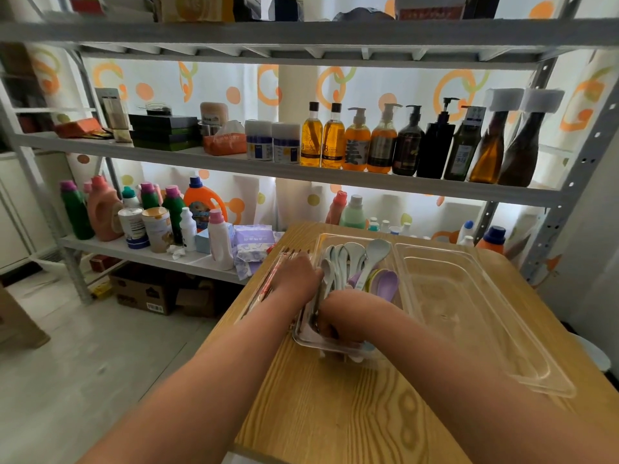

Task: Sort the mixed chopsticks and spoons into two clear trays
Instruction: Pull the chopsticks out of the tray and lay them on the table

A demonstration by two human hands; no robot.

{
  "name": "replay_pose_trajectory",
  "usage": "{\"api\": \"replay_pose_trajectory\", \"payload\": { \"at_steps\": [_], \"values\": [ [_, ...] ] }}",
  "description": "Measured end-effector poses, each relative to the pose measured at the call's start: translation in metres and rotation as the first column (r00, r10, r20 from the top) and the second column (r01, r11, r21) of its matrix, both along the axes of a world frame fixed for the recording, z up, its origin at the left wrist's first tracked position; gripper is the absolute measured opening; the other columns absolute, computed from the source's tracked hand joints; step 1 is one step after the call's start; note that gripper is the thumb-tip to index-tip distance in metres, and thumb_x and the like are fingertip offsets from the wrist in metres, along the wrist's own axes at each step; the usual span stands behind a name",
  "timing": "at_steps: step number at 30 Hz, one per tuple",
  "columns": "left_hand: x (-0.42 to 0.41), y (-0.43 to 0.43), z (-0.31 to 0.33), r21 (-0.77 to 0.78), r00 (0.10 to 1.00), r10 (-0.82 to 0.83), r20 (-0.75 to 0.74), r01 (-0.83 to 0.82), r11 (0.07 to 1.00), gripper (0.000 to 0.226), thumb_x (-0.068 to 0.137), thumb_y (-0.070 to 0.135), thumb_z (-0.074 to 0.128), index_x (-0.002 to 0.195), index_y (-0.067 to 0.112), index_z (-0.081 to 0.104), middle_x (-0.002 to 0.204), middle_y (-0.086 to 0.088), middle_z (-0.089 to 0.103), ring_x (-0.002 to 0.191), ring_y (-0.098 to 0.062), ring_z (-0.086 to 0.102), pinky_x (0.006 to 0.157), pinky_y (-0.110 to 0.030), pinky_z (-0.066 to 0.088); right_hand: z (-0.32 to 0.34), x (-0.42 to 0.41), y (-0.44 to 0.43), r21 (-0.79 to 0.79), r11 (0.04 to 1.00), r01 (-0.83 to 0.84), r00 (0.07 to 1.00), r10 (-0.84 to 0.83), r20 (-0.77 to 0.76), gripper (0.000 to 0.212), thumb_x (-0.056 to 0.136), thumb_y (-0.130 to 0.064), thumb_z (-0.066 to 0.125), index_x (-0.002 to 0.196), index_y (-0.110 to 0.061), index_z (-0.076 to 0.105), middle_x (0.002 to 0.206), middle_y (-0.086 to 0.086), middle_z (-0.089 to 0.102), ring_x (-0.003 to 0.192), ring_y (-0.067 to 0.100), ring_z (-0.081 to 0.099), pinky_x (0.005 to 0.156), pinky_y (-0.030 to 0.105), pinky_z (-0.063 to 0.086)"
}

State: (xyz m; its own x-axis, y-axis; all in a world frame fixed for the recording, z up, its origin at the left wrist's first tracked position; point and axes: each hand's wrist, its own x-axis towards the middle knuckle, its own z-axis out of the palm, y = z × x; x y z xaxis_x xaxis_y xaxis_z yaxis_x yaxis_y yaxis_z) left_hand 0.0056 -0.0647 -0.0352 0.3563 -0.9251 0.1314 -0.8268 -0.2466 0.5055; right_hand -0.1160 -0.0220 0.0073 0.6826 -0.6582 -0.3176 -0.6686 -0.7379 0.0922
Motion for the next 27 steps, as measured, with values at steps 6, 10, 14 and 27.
{"api": "replay_pose_trajectory", "payload": {
  "at_steps": [6,10,14,27],
  "values": [
    [0.000,0.001,0.002,0.014,1.000,0.002,-0.024,-0.001,1.000,0.048,0.094,0.041,0.046,0.126,0.006,0.049,0.125,-0.016,0.057,0.114,-0.034,0.053,0.096,-0.043,0.044,0.001,-0.003,-0.001,-0.004,0.999,-0.051,0.999,0.051,-0.012,0.030,0.092,-0.018,0.048,0.120,-0.012,0.059,0.119,0.009,0.060,0.106,0.026,0.056,0.094,0.038,0.044],
    [0.001,0.001,0.004,0.005,0.999,-0.025,-0.044,0.026,1.000,0.048,0.094,0.041,0.045,0.125,0.004,0.051,0.125,-0.016,0.058,0.114,-0.033,0.053,0.096,-0.040,0.044,-0.001,0.000,0.000,-0.039,0.993,-0.114,0.992,0.111,-0.058,0.029,0.095,-0.017,0.046,0.122,-0.013,0.058,0.118,0.005,0.061,0.106,0.023,0.057,0.096,0.036,0.043],
    [0.003,0.001,0.003,-0.009,0.997,-0.046,-0.056,0.046,0.999,0.048,0.095,0.043,0.045,0.121,0.003,0.053,0.121,-0.017,0.059,0.112,-0.033,0.054,0.092,-0.040,0.044,0.003,-0.002,0.000,-0.033,0.991,-0.126,0.991,0.124,-0.058,0.031,0.094,-0.014,0.048,0.124,-0.011,0.056,0.119,0.008,0.059,0.110,0.026,0.055,0.094,0.036,0.042],
    [0.003,0.001,0.005,-0.022,0.996,-0.080,-0.034,0.079,0.997,0.042,0.096,0.039,0.046,0.117,0.003,0.055,0.119,-0.016,0.060,0.109,-0.031,0.055,0.089,-0.038,0.043,-0.003,0.002,-0.004,-0.122,0.966,-0.228,0.973,0.221,-0.071,0.029,0.095,-0.016,0.046,0.120,-0.009,0.059,0.121,0.009,0.060,0.113,0.027,0.054,0.098,0.036,0.040]
  ]
}}
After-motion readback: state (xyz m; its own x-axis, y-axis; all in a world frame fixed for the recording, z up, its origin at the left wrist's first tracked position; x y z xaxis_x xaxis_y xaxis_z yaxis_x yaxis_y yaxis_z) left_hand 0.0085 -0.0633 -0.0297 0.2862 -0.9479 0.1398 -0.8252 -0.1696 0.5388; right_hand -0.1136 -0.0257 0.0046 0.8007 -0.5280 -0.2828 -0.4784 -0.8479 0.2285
